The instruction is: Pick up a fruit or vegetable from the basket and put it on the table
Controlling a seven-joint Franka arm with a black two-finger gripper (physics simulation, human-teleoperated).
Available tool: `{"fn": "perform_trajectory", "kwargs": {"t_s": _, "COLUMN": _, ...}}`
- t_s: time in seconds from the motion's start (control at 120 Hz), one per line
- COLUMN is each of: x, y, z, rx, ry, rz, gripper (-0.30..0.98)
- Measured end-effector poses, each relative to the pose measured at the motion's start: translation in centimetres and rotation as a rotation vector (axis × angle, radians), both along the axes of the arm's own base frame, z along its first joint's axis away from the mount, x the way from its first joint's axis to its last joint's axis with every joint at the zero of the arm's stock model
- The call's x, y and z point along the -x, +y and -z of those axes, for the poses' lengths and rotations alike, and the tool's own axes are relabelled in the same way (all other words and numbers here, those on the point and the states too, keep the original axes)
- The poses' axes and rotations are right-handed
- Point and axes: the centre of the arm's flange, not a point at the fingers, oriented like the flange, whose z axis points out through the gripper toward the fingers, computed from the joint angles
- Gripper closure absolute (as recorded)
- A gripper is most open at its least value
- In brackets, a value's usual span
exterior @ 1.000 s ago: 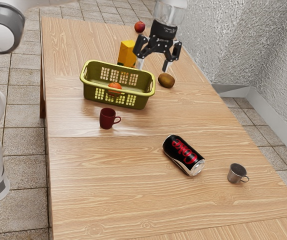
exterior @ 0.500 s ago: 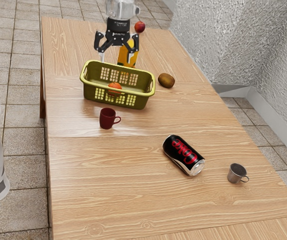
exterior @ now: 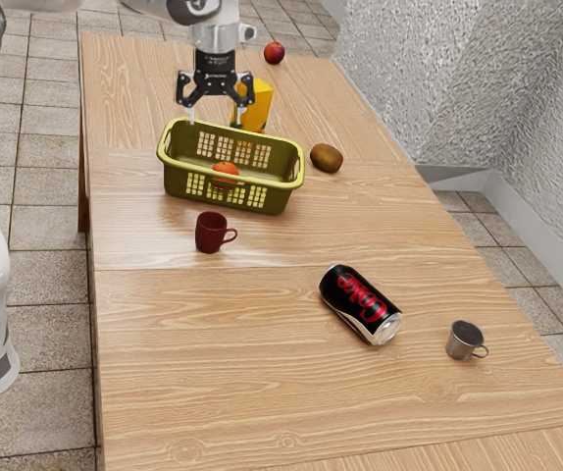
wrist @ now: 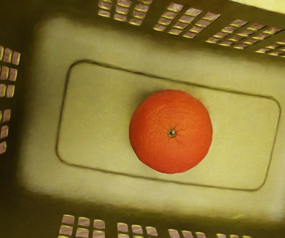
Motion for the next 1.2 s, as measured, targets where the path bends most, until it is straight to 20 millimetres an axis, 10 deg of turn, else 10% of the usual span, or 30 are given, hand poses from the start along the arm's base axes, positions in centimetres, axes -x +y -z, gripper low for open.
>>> {"fn": "perform_trajectory", "kwargs": {"t_s": 0.25, "x": -1.5, "y": 2.8, "z": 2.6, "rx": -0.044, "ry": -0.015, "rz": 0.130, "gripper": 0.00}}
{"fn": "perform_trajectory", "kwargs": {"t_s": 1.2, "x": -4.3, "y": 2.0, "z": 11.2, "rx": -0.043, "ry": -0.018, "rz": 0.386, "gripper": 0.00}}
